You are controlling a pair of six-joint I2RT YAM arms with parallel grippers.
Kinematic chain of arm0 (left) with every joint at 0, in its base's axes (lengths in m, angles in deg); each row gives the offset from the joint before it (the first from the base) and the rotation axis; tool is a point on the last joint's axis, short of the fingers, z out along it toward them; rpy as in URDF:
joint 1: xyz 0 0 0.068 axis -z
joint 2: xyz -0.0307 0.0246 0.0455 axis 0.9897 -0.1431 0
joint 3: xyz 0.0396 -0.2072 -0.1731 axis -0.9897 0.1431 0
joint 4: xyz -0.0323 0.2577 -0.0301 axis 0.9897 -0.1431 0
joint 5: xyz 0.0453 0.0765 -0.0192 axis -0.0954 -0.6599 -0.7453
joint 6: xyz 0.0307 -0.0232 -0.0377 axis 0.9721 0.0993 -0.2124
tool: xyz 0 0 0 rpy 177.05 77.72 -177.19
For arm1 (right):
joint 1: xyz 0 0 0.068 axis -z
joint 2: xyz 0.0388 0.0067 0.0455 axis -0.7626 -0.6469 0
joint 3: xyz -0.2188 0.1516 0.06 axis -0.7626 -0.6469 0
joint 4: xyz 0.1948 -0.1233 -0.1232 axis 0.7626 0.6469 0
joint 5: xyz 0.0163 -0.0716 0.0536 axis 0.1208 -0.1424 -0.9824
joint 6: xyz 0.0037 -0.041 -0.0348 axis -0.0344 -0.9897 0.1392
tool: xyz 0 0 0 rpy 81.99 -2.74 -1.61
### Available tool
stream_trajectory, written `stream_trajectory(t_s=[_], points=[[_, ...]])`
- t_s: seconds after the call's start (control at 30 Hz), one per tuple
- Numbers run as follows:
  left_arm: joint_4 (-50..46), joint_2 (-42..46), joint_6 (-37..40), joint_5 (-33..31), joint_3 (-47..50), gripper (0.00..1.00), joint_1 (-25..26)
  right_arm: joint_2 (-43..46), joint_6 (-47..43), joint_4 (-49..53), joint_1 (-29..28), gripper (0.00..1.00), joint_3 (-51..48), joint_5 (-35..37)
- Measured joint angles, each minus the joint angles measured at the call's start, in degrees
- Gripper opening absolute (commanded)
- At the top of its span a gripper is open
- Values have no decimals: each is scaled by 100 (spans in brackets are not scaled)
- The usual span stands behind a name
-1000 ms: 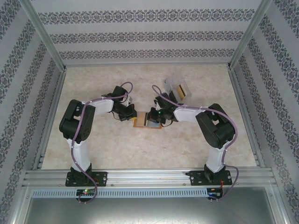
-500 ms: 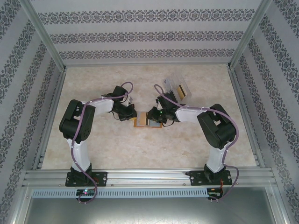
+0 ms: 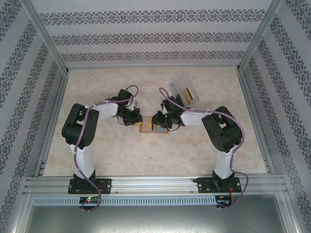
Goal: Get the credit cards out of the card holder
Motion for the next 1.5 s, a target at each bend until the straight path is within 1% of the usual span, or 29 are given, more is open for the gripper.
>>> stream_trajectory(t_s=[0.07,0.17,0.23,0.4,0.5,0.63,0.73,0.83,0.93,1.0,1.17,1.27,1.3,1.37,1.5], points=[[0,0,0,2,0,0,0,2,26,-24,0,10,-2,0],[-7,0,2,-17,0,0,0,20,76,-157,2,3,-33,2],[-17,0,7,-26,0,0,0,96,101,-225,2,0,-109,28],[-151,0,28,-96,-61,7,0,579,103,-256,68,0,-522,199],[-221,0,35,-205,-103,18,0,894,44,-254,188,0,-785,245],[-247,66,0,-249,-153,41,2,1281,-201,-256,310,0,-1058,254],[-260,280,-35,-352,-160,52,0,1526,-466,-278,382,0,-1143,153],[-170,699,-144,-337,-116,64,-22,1786,-675,-358,452,0,-1172,-48],[107,1250,-297,-116,-13,72,-44,2046,-769,-575,562,0,-1176,-376],[431,1543,-435,175,55,74,-74,2164,-752,-785,664,0,-1176,-627],[1526,1738,-949,1123,337,76,-74,2214,-382,-1423,951,0,-1176,-1261],[2159,1735,-1353,1576,616,73,-76,2179,-7,-1950,1064,0,-1172,-1685],[2347,1731,-1475,1703,691,71,-74,2142,120,-2122,1084,0,-1158,-1805],[2636,1722,-1668,1891,776,62,-74,2031,372,-2465,1102,0,-1134,-2024],[3250,1722,-1991,2186,833,39,-74,1773,841,-3045,1141,0,-1110,-2371]])
